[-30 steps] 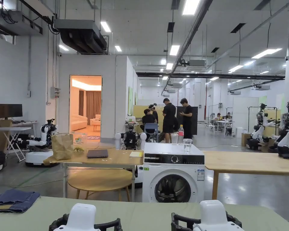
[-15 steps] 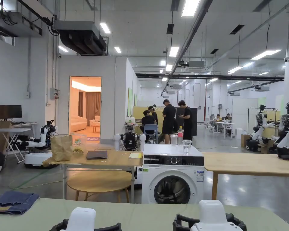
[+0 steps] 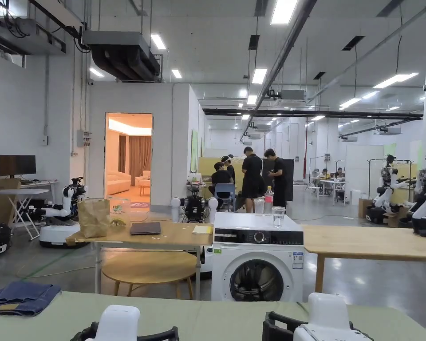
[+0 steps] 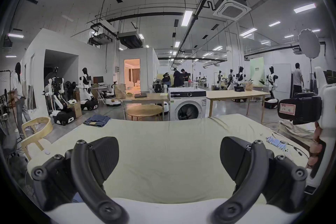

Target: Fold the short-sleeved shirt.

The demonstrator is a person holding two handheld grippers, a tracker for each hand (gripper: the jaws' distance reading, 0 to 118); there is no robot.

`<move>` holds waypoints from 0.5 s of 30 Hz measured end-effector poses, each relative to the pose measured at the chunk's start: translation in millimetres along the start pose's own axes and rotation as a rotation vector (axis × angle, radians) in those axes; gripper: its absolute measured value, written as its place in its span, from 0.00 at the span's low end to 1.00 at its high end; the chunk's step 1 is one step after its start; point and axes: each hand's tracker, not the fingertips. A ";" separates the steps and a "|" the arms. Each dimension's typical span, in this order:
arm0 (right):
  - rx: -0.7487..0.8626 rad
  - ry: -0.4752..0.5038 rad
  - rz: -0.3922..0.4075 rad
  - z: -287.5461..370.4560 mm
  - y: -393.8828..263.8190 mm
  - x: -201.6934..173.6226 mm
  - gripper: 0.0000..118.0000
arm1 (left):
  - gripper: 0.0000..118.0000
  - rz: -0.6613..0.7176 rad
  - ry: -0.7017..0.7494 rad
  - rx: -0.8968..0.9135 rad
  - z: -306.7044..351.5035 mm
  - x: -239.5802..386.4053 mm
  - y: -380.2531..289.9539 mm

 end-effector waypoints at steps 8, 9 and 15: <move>0.018 0.013 0.024 2.9 -3.1 -4.4 0.94 | 0.94 0.001 -0.002 0.005 2.3 0.6 0.5; 0.016 0.011 0.028 3.0 -3.9 -4.7 0.94 | 0.94 0.003 -0.003 0.006 2.5 0.5 0.7; 0.061 0.036 0.039 4.4 -6.9 -4.8 0.94 | 0.94 0.012 -0.005 0.011 2.7 0.1 0.7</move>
